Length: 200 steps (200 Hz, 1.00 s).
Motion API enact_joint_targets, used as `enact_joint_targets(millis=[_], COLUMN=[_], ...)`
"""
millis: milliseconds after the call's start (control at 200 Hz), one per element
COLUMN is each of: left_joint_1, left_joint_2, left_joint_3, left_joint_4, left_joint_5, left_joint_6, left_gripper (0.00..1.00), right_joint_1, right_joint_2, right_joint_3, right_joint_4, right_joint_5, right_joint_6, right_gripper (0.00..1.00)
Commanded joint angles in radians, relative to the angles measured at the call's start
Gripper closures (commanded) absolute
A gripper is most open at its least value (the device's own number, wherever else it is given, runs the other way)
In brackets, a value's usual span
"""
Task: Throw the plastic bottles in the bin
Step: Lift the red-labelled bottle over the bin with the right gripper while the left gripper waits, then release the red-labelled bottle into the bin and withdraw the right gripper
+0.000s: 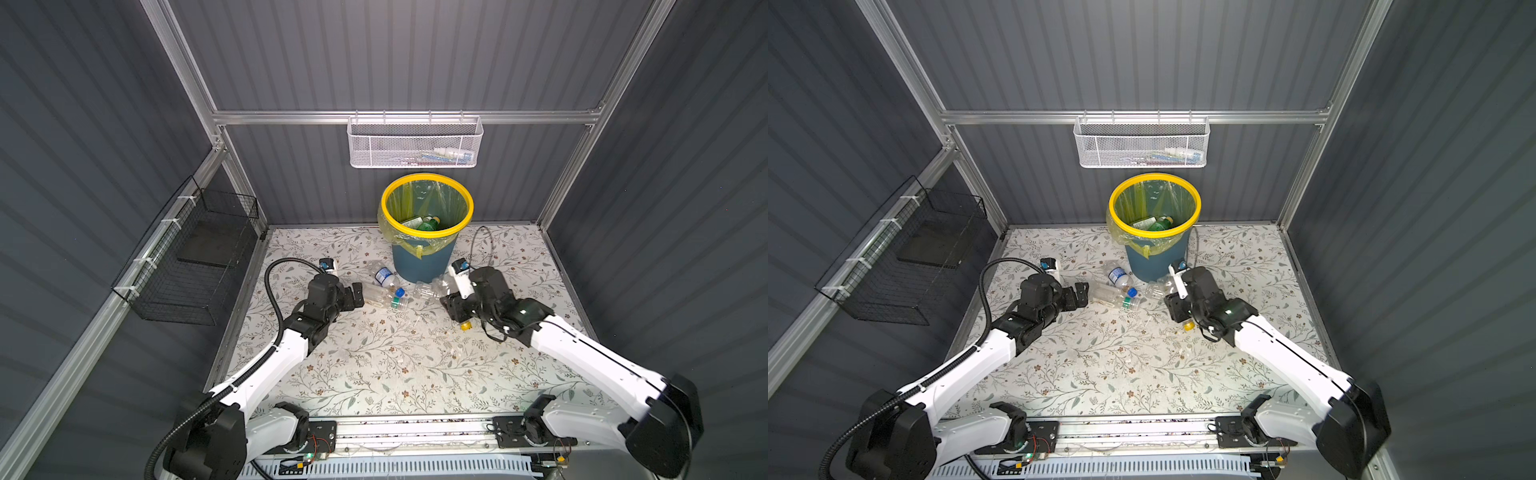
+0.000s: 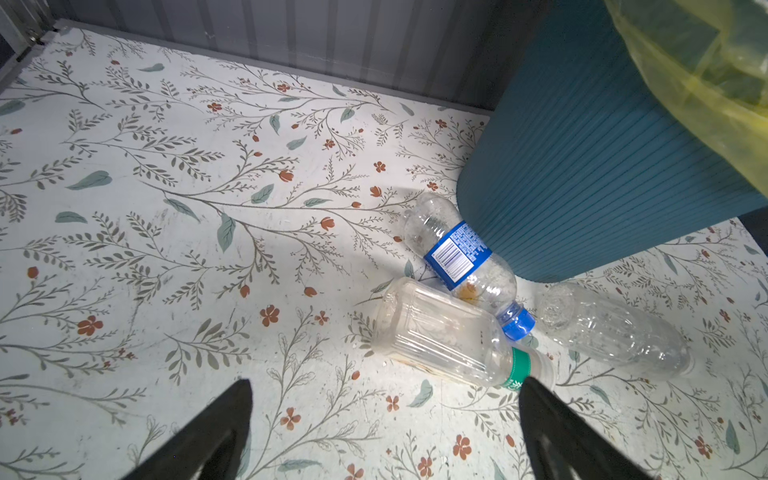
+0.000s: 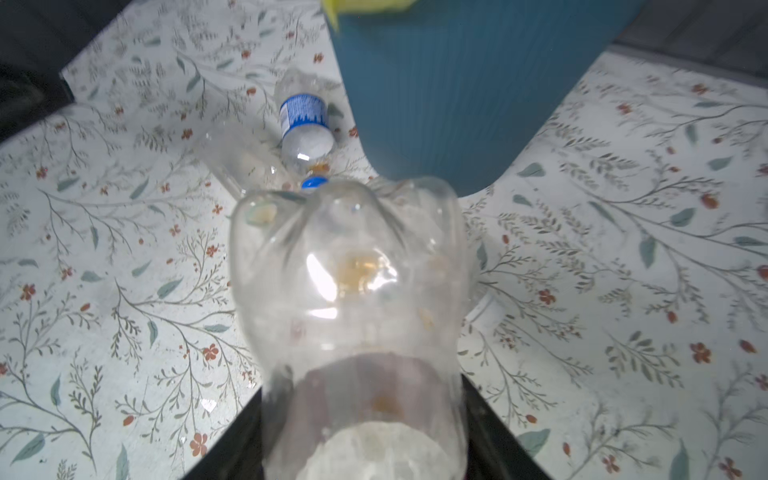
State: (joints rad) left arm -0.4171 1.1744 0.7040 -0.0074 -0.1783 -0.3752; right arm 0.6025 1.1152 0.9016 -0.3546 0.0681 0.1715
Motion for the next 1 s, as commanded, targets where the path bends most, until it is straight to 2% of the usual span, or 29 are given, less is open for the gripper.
enact_joint_targets(millis=[0, 155, 270, 385, 460, 570, 645, 771, 816, 861, 896, 931, 996], left_joint_1=[0.007, 0.007, 0.006, 0.006, 0.006, 0.006, 0.006, 0.006, 0.006, 0.005, 0.005, 0.005, 0.005], left_joint_2=[0.020, 0.033, 0.041, 0.041, 0.035, 0.030, 0.035, 0.060, 0.068, 0.070, 0.064, 0.055, 0.036], left_joint_3=[0.032, 0.038, 0.043, 0.051, 0.051, 0.042, 0.025, 0.010, 0.010, 0.010, 0.008, 0.003, -0.004], left_joint_4=[0.019, 0.044, 0.056, 0.069, 0.082, 0.105, 0.127, 0.149, 0.151, 0.150, 0.147, 0.143, 0.126], left_joint_5=[0.026, 0.041, 0.076, 0.118, 0.137, 0.156, 0.165, 0.186, 0.194, 0.201, 0.204, 0.206, 0.193], left_joint_6=[-0.018, -0.028, -0.010, 0.007, 0.001, -0.031, -0.067, -0.139, -0.158, -0.171, -0.175, -0.178, -0.171], left_gripper=[0.00, 0.00, 0.00, 0.00, 0.00, 0.00, 0.00, 0.00, 0.00, 0.00, 0.00, 0.00, 0.00], right_joint_1=[-0.058, -0.167, -0.193, -0.195, -0.195, -0.196, -0.198, -0.198, -0.198, -0.198, -0.196, -0.195, -0.195], right_joint_2=[-0.130, -0.326, -0.433, -0.492, -0.471, -0.313, -0.133, 0.263, 0.429, 0.566, 0.635, 0.664, 0.639], right_joint_3=[-0.038, -0.081, -0.057, -0.017, 0.028, 0.191, 0.381, 0.807, 1.011, 1.185, 1.289, 1.318, 1.252], right_joint_4=[0.074, 0.124, 0.175, 0.302, 0.396, 0.465, 0.427, 0.283, 0.132, -0.010, -0.100, -0.134, -0.068], right_joint_5=[0.006, 0.018, 0.055, 0.116, 0.126, 0.087, 0.045, -0.114, -0.152, -0.186, -0.207, -0.204, -0.177], right_joint_6=[0.048, 0.094, 0.097, 0.069, 0.042, 0.023, 0.078, 0.164, 0.168, 0.167, 0.165, 0.165, 0.163], right_gripper=[0.44, 0.43, 0.43, 0.42, 0.42, 0.41, 0.43, 0.41, 0.39, 0.29, 0.15, 0.02, 0.01])
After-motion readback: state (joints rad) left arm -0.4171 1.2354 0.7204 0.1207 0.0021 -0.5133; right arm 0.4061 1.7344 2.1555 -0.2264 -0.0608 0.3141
